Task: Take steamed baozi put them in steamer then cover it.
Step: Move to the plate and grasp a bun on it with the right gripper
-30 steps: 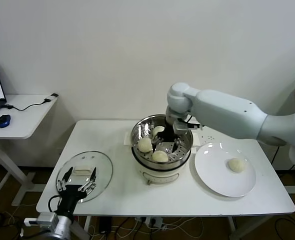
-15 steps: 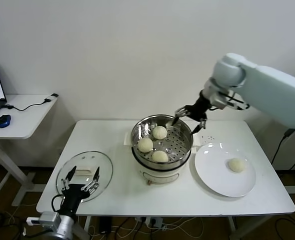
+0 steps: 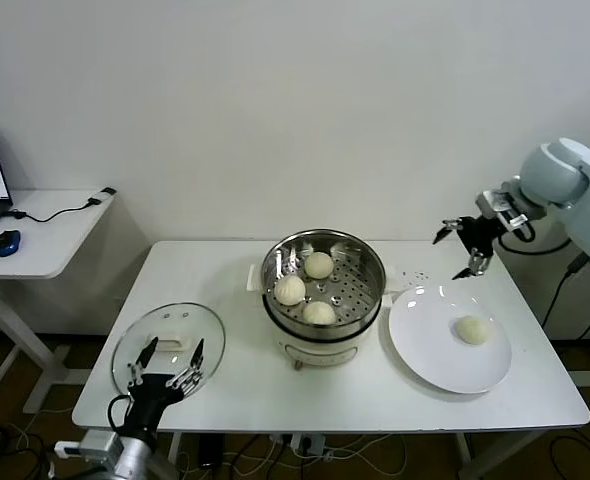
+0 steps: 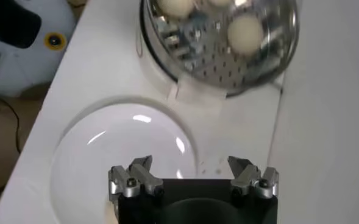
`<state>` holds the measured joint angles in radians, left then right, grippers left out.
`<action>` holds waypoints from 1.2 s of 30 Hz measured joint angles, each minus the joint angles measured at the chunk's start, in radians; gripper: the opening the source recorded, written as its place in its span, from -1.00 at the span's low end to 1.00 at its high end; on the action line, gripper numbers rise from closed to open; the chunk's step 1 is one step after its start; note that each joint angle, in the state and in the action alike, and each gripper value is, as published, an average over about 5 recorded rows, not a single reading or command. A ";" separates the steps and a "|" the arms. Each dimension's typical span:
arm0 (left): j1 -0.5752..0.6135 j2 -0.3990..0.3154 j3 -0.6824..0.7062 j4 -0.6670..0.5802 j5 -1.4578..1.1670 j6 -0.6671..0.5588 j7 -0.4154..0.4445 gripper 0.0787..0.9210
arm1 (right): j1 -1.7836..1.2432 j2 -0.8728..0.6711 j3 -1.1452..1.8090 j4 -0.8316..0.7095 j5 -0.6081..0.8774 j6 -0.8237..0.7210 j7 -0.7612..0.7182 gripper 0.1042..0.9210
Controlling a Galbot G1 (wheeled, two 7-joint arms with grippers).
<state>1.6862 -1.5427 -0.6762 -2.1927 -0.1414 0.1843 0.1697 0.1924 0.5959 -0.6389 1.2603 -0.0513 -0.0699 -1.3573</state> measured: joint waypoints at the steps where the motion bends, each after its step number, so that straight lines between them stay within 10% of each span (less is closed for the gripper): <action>1: 0.001 0.000 0.000 0.001 -0.002 -0.002 0.000 0.77 | -0.030 0.002 0.026 -0.007 -0.022 -0.015 -0.004 0.76; 36: 0.000 0.003 -0.010 0.071 -0.007 -0.005 0.004 0.77 | -0.378 0.285 0.413 -0.459 -0.551 0.133 0.012 0.76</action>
<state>1.6861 -1.5399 -0.6865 -2.1221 -0.1480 0.1790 0.1737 -0.1854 0.8805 -0.2263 0.8010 -0.6023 0.0634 -1.3449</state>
